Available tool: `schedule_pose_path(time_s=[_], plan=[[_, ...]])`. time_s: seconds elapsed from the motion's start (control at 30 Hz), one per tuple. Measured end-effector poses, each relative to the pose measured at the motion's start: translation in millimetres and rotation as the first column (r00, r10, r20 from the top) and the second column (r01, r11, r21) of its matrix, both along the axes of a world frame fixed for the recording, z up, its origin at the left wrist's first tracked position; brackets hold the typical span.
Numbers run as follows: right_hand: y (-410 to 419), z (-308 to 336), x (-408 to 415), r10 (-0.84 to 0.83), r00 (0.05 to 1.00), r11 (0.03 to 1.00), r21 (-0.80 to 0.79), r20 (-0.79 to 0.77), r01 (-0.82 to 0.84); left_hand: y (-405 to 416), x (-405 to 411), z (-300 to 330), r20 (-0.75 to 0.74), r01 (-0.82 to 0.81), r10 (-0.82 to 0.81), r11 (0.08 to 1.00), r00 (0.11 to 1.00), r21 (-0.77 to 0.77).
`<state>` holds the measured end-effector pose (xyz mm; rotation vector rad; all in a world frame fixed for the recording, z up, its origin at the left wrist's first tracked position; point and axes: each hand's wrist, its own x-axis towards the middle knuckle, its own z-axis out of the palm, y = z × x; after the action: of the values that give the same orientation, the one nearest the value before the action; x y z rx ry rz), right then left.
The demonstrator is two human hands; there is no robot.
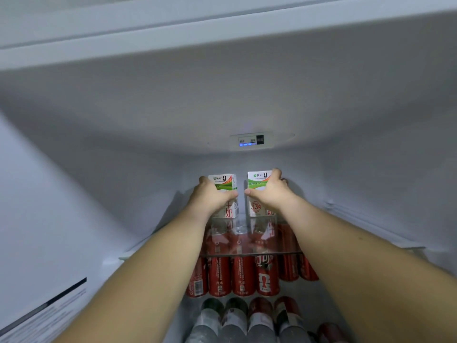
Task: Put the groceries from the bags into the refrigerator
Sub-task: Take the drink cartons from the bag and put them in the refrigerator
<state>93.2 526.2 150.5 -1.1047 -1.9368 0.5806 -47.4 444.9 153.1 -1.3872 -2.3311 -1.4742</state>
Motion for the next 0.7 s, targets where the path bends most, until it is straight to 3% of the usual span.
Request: schedule_pose_path(time_s=[0.23, 0.7], plan=[[6.0, -1.8, -2.8, 0.028, 0.998, 0.997, -0.073, 0.048, -0.025, 1.2, -2.6, -1.6, 0.021, 0.03, -0.03, 0.999, 0.999, -0.033], [12.9, -1.6, -8.0, 0.01, 0.991, 0.999, -0.05, 0.133, -0.003, 7.6, -3.2, -3.1, -0.047, 0.061, -0.062, 0.997, 0.997, -0.04]])
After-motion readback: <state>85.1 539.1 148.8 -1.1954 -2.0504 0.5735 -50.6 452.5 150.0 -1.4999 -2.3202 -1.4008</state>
